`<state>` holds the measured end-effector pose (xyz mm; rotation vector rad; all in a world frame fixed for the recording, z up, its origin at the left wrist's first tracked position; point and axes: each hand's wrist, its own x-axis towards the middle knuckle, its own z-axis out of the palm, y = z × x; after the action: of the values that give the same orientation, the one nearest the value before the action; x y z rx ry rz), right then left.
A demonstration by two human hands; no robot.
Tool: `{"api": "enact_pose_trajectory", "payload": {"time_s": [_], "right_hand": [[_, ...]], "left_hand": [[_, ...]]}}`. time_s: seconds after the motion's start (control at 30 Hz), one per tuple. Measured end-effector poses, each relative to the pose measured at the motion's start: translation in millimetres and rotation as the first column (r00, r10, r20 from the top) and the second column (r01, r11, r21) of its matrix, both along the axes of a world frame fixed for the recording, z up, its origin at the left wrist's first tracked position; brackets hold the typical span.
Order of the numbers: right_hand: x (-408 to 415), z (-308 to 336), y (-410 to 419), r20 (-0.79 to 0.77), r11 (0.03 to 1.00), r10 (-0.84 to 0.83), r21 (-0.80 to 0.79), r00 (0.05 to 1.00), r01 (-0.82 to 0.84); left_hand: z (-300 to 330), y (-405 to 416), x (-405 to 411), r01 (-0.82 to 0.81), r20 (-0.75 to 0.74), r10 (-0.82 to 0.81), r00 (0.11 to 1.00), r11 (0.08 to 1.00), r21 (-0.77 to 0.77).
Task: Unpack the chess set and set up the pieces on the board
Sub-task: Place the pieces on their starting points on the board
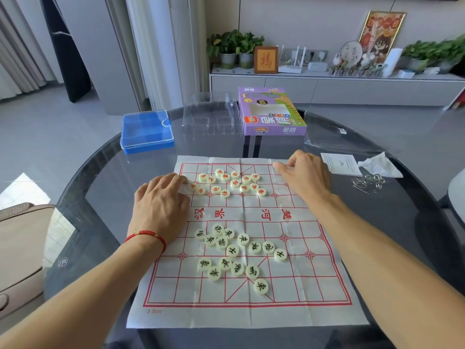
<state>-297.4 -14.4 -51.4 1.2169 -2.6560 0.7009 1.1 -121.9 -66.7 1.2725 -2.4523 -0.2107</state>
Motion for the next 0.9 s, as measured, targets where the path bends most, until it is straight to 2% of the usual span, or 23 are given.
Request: {"api": "enact_pose_trajectory", "payload": {"time_s": [0.23,0.5,0.9], "right_hand": [[-4,-10,8,-0.025,0.992,0.122,-0.019,0.992,-0.123],[-11,-14,6,0.055,0.989,0.086,-0.124,0.995,-0.079],[-8,-5,7,0.061,0.986,0.096,-0.146,0.993,-0.087]], "left_hand": [[0,0,0,0.003,-0.009,-0.004,1.000,1.000,-0.005],[0,1,0,-0.003,-0.011,0.003,1.000,1.000,0.003],[1,1,-1,-0.008,-0.021,0.009,1.000,1.000,0.026]]}}
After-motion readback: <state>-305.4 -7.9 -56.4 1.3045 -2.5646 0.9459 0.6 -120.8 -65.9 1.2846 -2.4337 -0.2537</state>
